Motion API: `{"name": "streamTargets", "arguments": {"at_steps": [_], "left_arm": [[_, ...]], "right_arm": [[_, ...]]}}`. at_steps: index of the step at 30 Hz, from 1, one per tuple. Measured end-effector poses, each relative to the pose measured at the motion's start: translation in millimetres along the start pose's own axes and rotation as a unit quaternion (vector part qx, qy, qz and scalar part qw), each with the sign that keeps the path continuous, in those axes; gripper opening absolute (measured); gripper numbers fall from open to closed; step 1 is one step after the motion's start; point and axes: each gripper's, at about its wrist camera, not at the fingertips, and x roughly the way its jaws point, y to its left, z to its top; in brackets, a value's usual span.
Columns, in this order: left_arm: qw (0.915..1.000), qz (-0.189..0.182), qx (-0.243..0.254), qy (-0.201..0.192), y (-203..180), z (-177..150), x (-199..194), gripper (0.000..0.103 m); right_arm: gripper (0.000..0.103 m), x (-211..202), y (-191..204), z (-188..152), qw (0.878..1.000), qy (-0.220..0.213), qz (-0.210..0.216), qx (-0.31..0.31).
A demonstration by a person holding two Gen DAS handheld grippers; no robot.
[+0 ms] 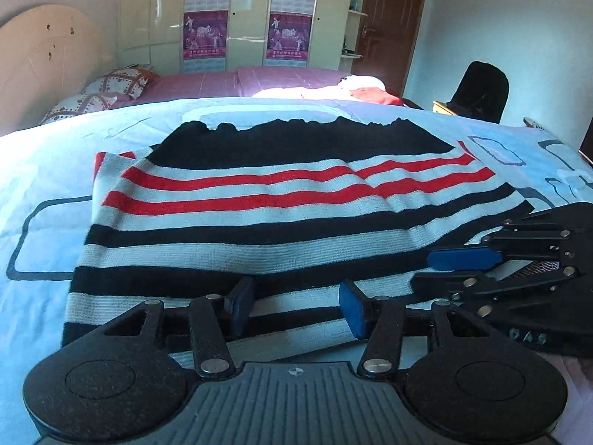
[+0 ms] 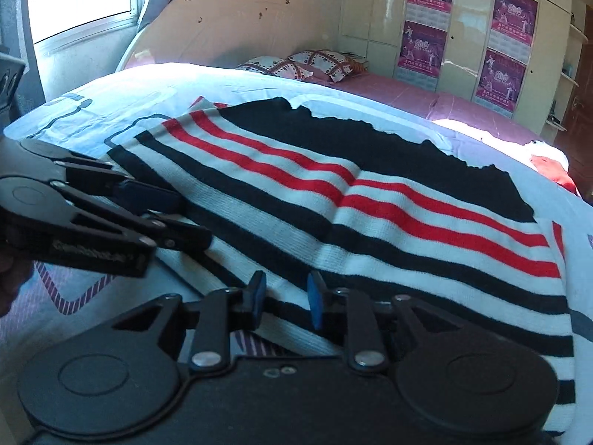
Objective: Fold small clothes
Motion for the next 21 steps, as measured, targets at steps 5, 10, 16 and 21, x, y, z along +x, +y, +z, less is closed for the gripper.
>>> {"name": "streamTargets", "arguments": {"at_steps": [5,10,16,21], "left_arm": [[0.9994,0.03,-0.016,0.0,41.0,-13.5,-21.0,0.052],[0.9985,0.04,-0.038,-0.003,68.8,-21.4,-31.7,0.052],[0.9972,0.054,-0.034,-0.039,58.5,4.8,-32.2,0.052],[0.998,0.051,-0.034,-0.013,61.4,21.8,3.0,0.052]], "right_arm": [[0.022,-28.3,-54.0,-29.9,0.998,0.013,-0.064,0.017],[0.021,-49.7,-107.5,-60.1,0.992,0.022,-0.106,0.066],[0.023,-55.9,-101.9,-34.0,0.993,-0.033,-0.092,0.072],[0.023,-22.1,-105.4,-22.8,0.993,-0.009,-0.084,0.082]]}}
